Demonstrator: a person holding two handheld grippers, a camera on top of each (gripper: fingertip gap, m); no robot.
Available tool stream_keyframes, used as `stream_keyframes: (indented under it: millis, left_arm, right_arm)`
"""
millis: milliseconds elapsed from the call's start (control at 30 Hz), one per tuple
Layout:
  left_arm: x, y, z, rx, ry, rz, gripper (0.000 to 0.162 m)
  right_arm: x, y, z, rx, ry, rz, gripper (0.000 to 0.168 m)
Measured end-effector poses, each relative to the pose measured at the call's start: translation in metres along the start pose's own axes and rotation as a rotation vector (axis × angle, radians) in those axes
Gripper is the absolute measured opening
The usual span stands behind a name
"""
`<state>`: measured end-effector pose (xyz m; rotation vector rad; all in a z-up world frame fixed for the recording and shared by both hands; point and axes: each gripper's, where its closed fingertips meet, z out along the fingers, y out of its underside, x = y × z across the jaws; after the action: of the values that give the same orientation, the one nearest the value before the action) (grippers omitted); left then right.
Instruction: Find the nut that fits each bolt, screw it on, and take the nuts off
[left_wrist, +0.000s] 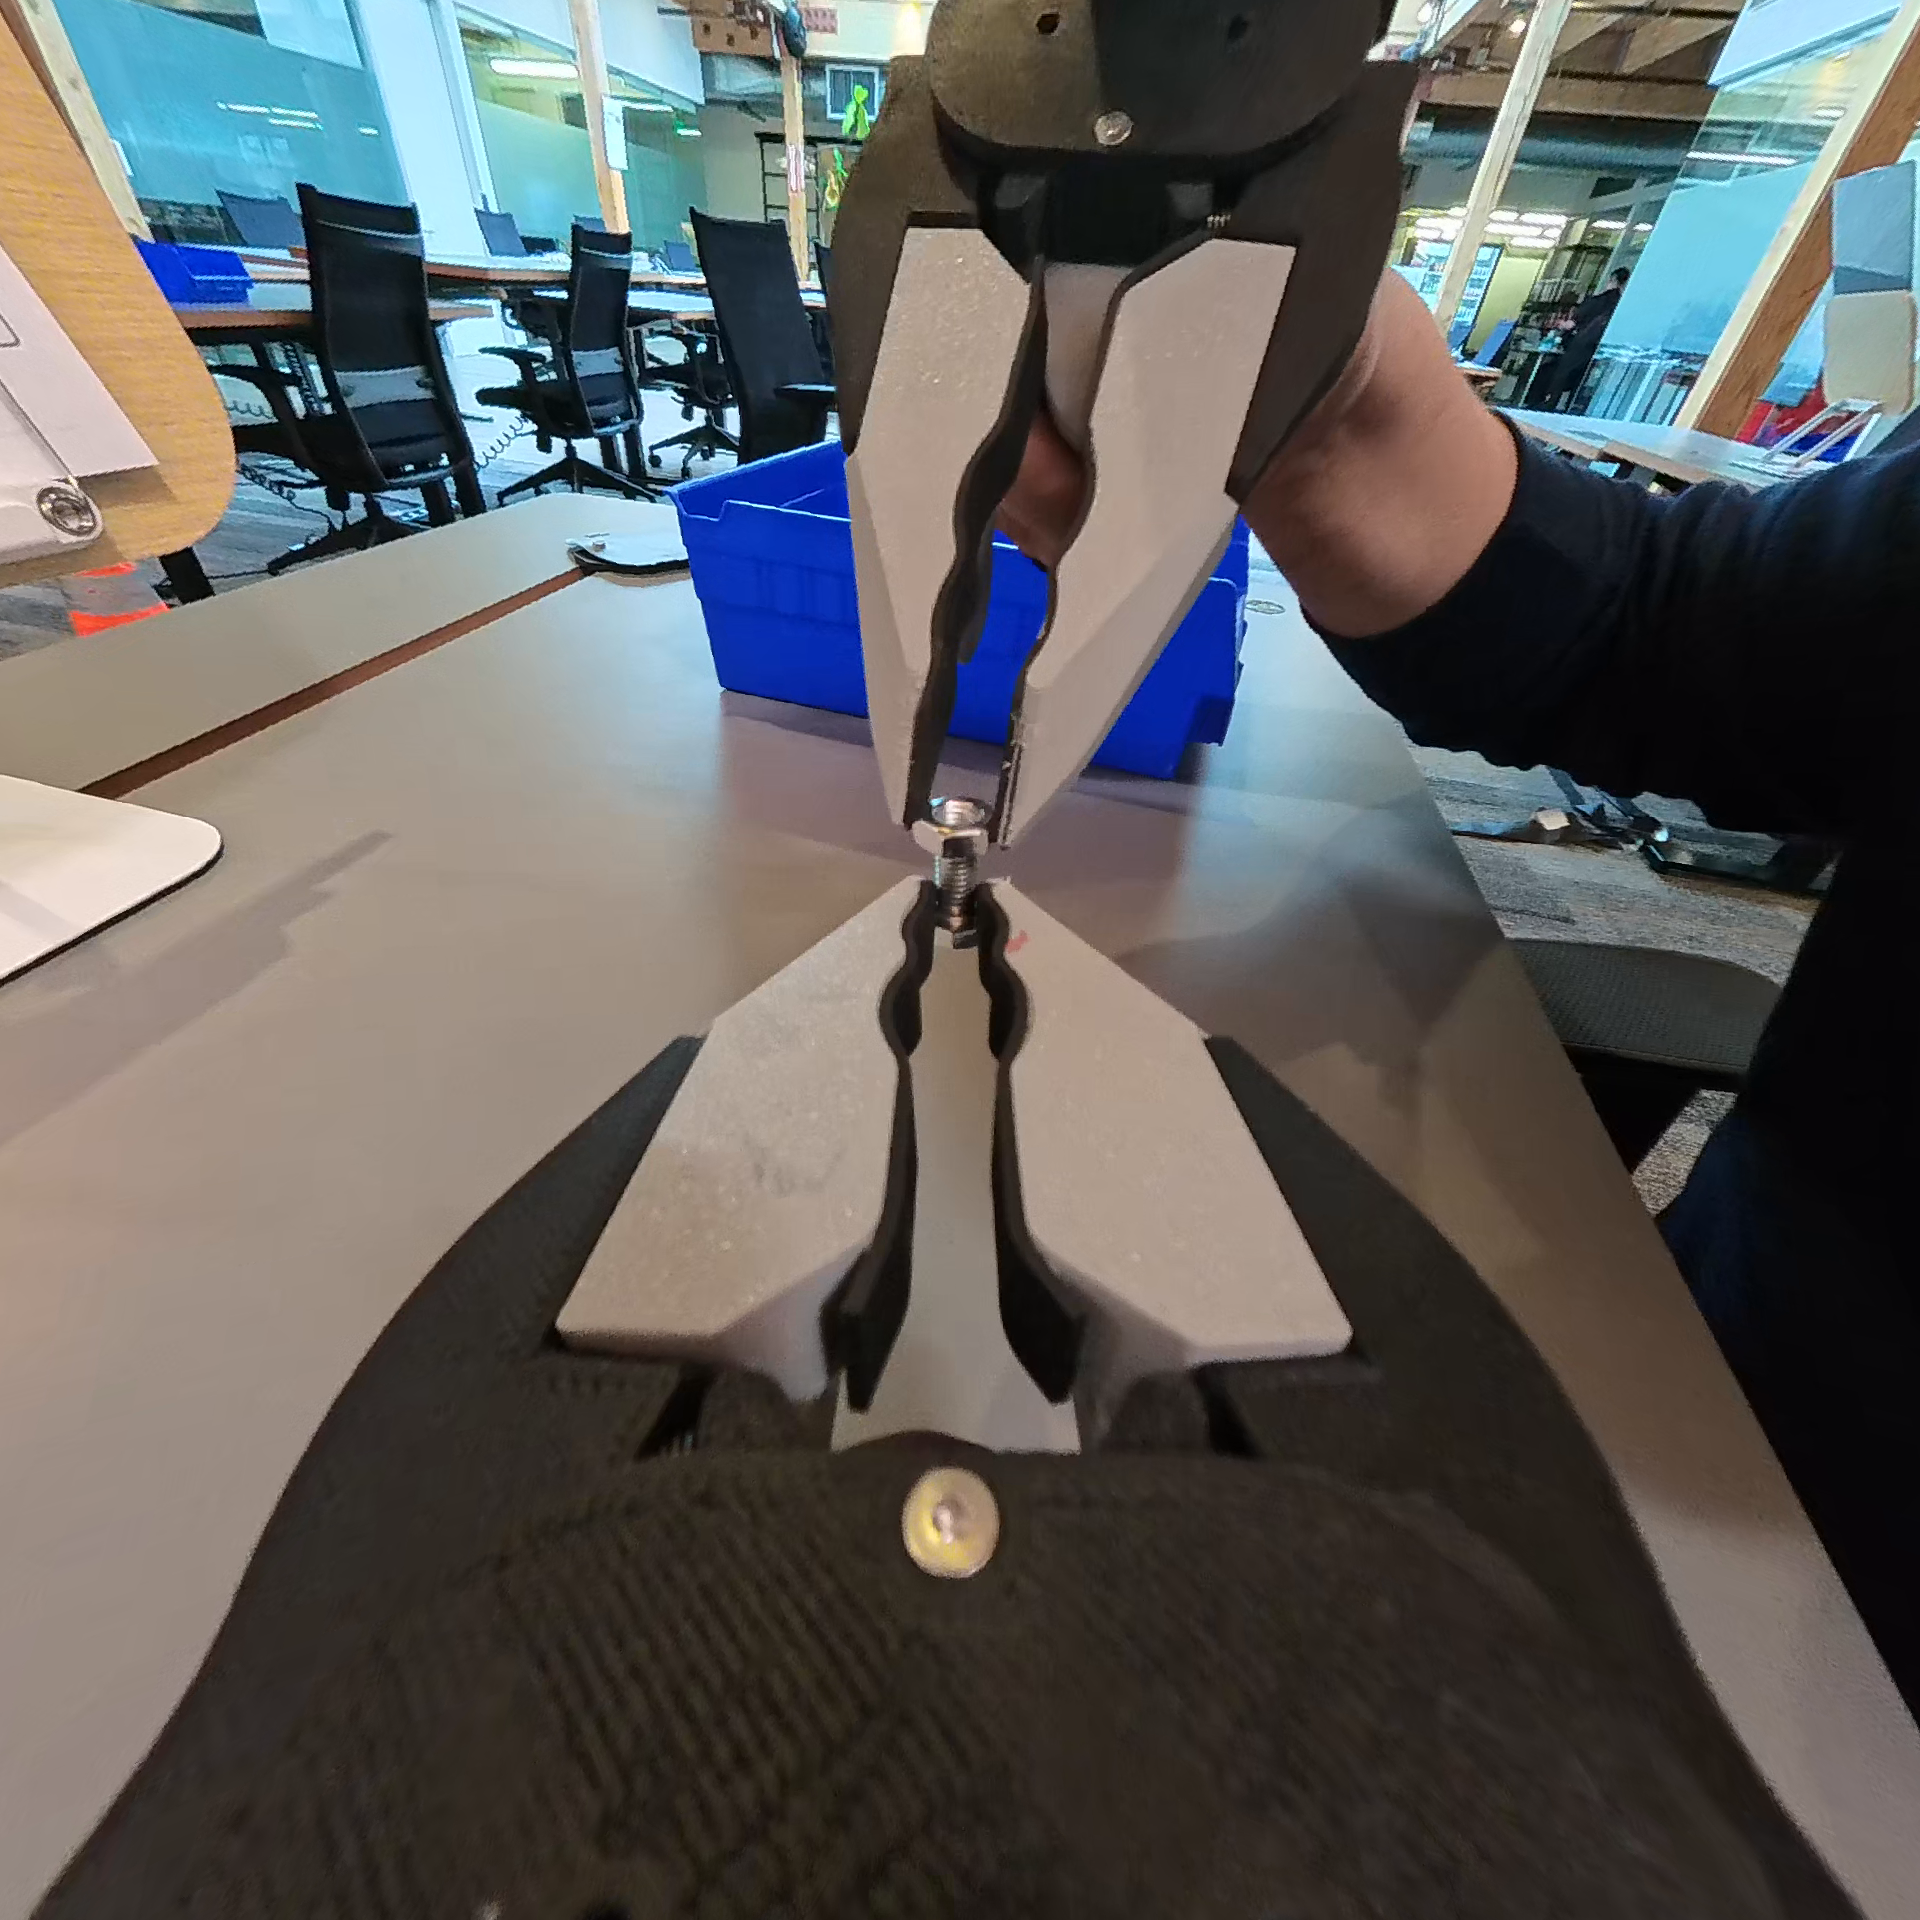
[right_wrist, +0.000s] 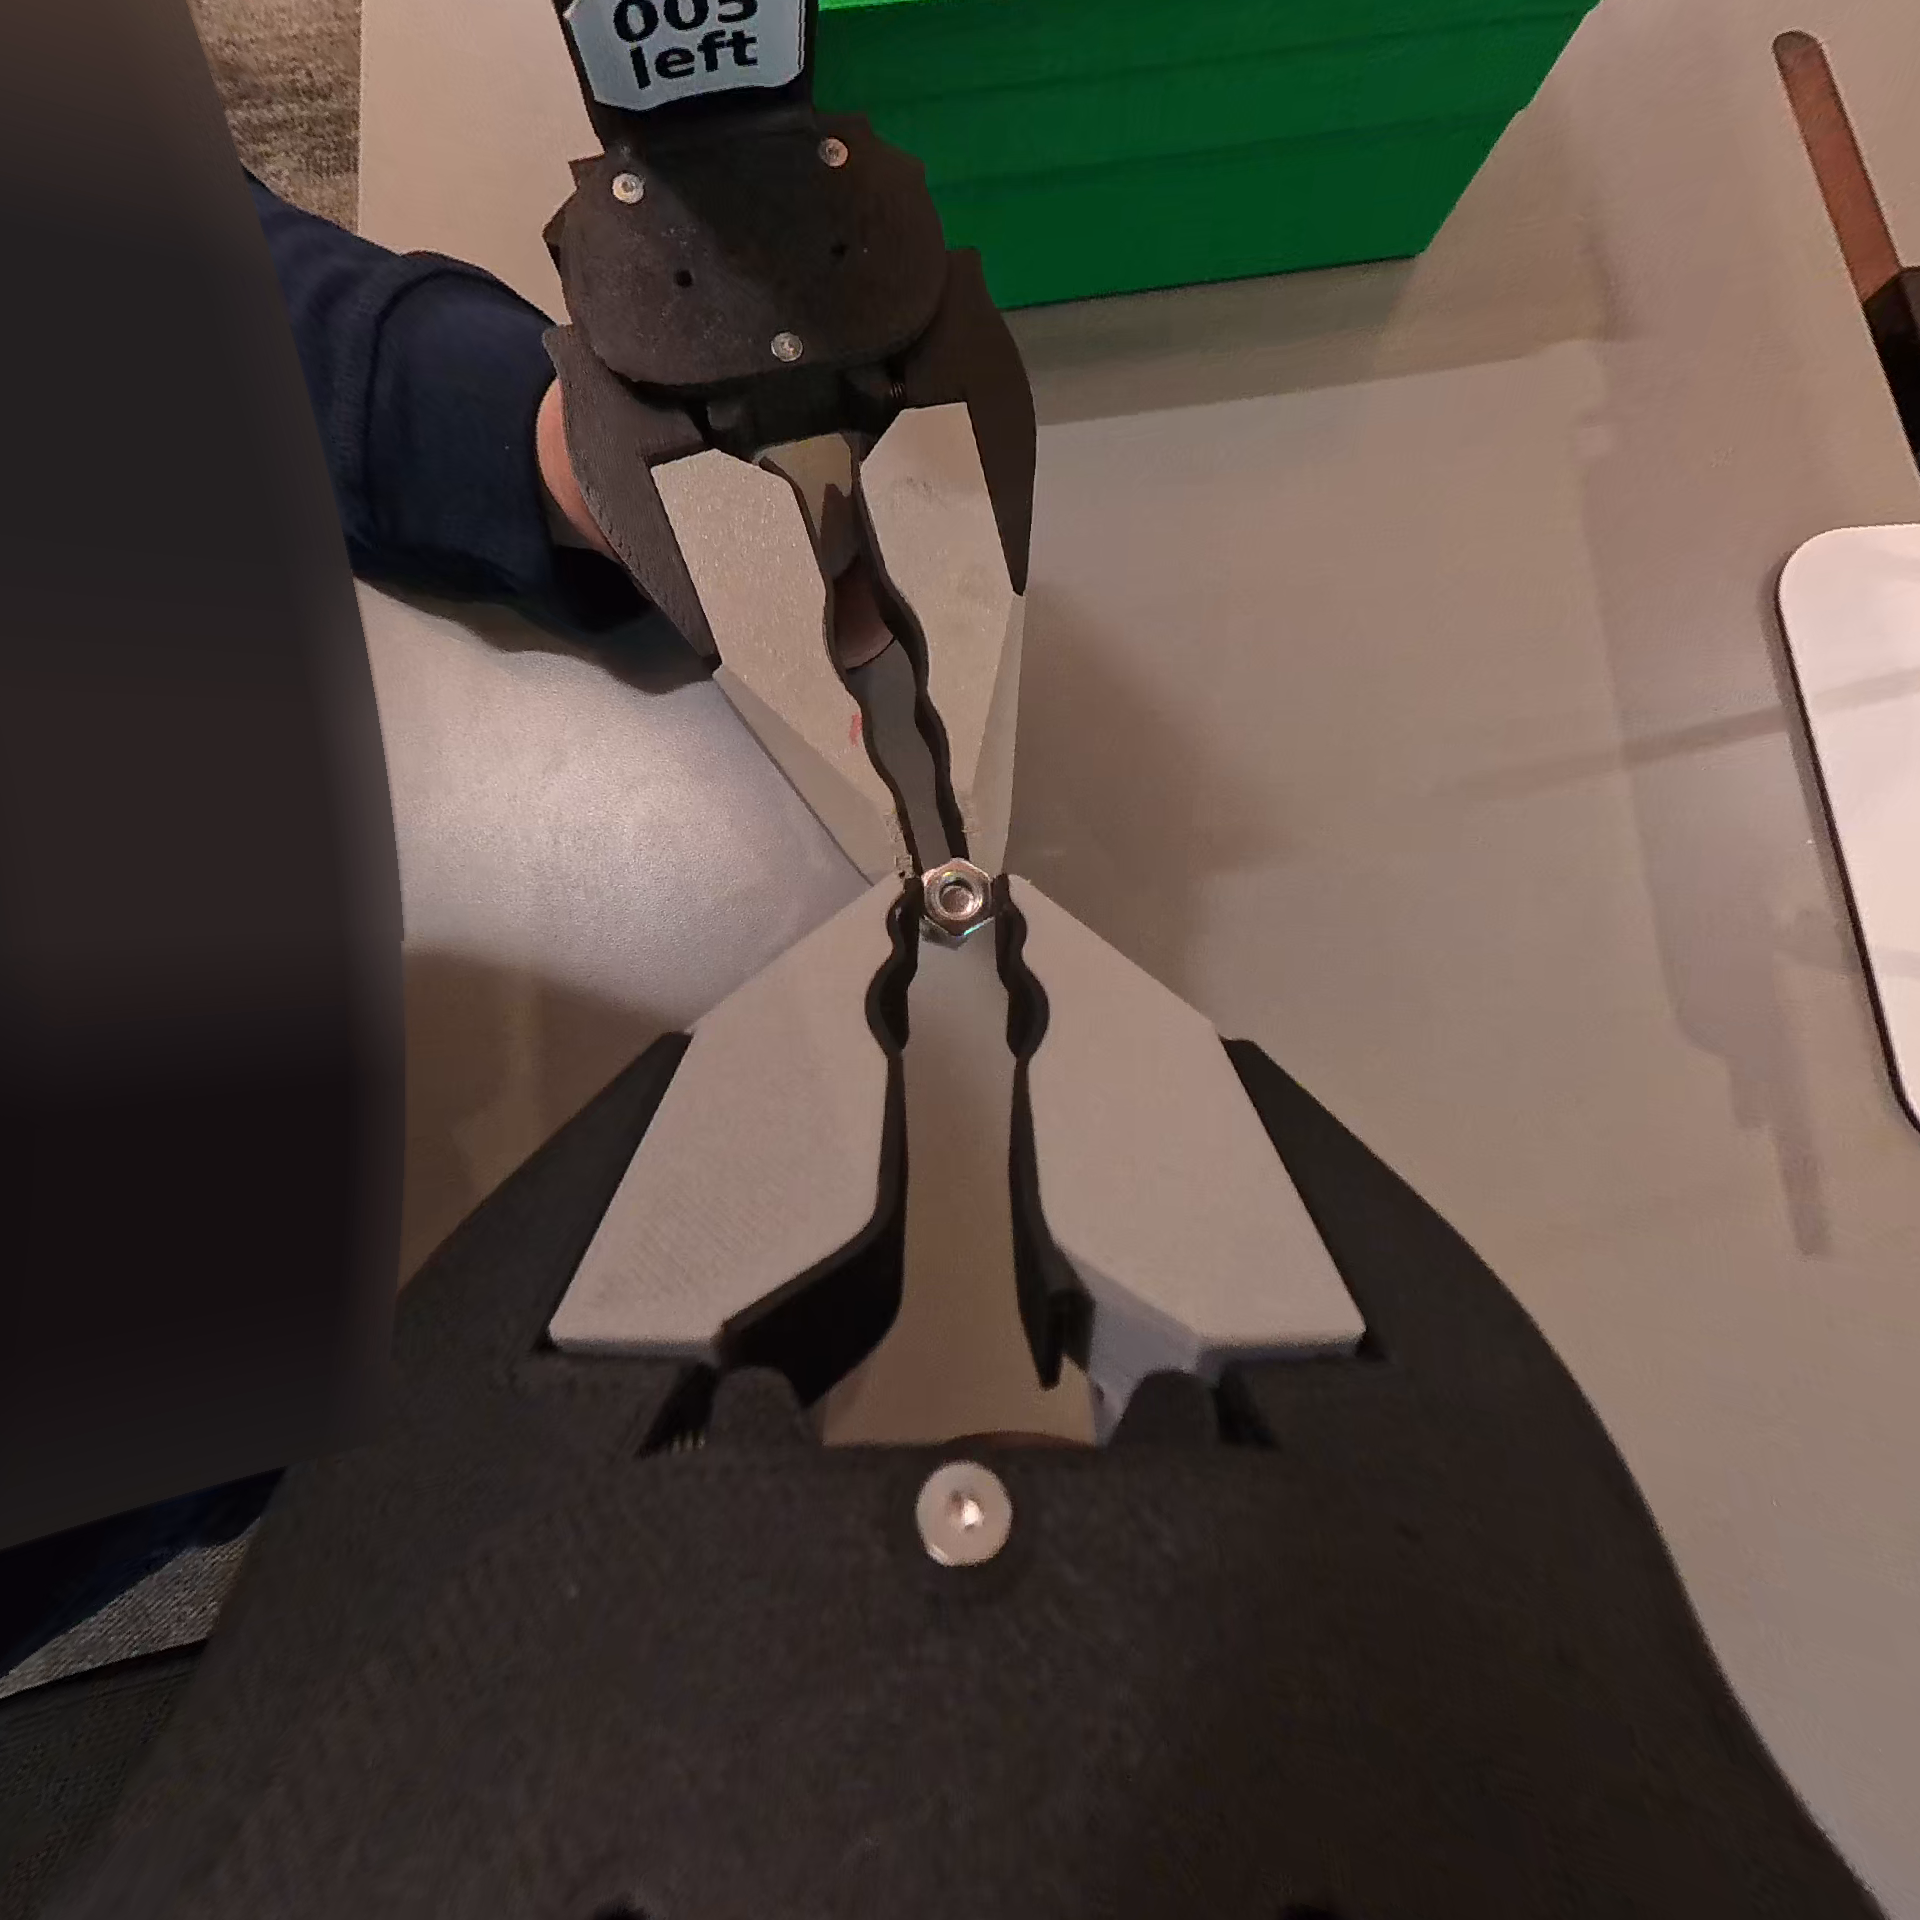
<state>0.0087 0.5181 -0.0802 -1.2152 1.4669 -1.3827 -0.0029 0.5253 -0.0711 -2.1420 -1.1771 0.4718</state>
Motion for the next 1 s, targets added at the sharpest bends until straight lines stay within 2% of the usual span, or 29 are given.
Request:
stream_keyframes:
  millis: [733, 1000]
  left_arm:
    - [-0.0073, -0.0018, 0.0004, -0.005, -0.116, 0.06, 0.005]
    - [-0.0079, -0.0055, -0.0017, 0.008, -0.128, 0.054, 0.005]
  right_arm:
    - [0.0076, -0.0019, 0.0004, -0.033, 0.086, 0.204, 0.011]
    - [0.0083, -0.0059, 0.0001, -0.021, 0.133, 0.186, 0.011]
